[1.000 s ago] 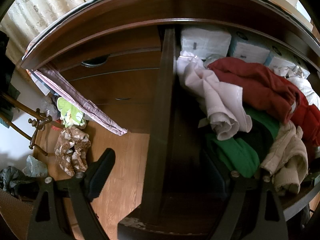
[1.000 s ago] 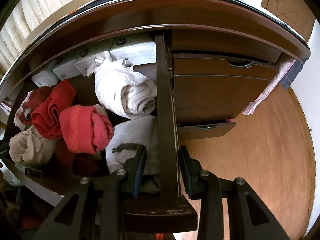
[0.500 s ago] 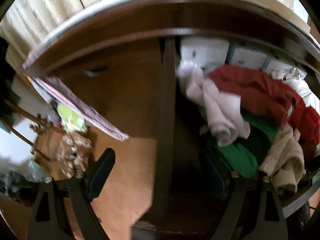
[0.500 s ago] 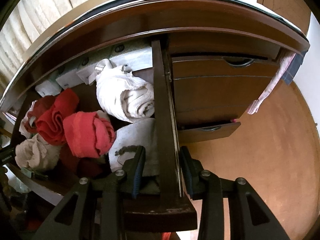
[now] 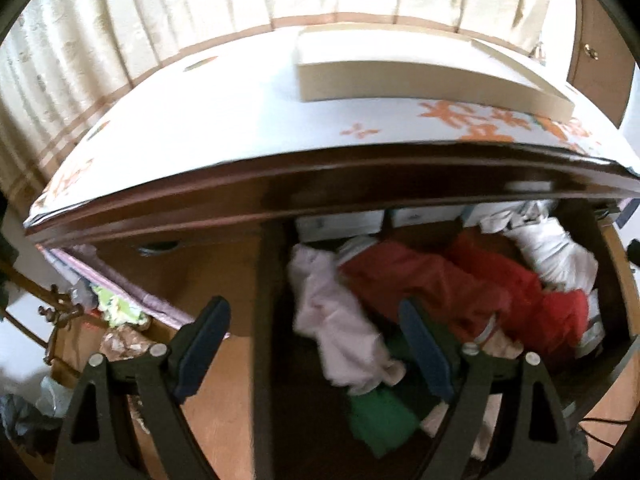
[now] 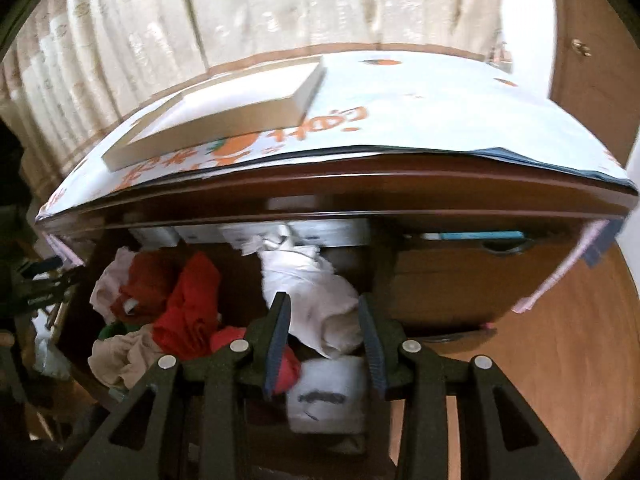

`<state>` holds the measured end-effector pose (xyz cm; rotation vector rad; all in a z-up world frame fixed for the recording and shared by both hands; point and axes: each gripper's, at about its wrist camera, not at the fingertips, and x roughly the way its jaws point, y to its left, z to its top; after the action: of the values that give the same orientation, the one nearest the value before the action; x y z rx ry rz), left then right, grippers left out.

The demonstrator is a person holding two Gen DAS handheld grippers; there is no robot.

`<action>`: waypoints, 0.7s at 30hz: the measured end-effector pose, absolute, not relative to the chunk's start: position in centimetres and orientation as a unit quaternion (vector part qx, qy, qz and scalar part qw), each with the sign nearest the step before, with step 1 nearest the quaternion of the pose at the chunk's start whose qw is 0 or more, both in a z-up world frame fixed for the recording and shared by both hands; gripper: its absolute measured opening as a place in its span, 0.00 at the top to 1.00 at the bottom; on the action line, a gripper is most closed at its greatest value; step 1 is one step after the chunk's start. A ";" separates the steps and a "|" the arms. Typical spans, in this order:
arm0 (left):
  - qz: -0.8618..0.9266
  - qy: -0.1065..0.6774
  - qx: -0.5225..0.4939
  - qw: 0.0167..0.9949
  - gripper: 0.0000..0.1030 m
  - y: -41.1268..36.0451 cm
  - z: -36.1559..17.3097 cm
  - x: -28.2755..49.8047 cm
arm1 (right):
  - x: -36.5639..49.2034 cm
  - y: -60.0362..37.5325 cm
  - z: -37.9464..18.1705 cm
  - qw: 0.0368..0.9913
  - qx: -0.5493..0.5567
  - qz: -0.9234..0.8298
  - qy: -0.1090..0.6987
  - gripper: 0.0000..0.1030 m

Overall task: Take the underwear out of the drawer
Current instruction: 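Reach into the drawer and grasp the folded red underwear with the right gripper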

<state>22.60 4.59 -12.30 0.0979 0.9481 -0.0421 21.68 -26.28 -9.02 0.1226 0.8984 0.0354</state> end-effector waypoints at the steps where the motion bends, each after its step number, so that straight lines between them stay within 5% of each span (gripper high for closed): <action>1: -0.028 0.460 0.044 0.886 0.14 4.3 -12.3 22.9 | 22.3 -26.0 -9.3 0.896 0.057 0.024 0.439 0.63; 13: -0.046 0.505 0.011 0.862 0.14 2.7 -15.5 24.6 | 26.0 -21.4 -12.9 0.842 0.117 0.150 0.505 0.63; 21: -0.039 0.529 -0.029 0.847 0.14 3.0 -16.9 24.8 | 30.3 -14.7 -15.3 0.811 0.032 0.198 0.550 0.63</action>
<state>24.85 3.01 -16.94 -0.0614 1.1144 -0.0826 30.26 -14.73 -15.33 0.0681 1.1747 0.4233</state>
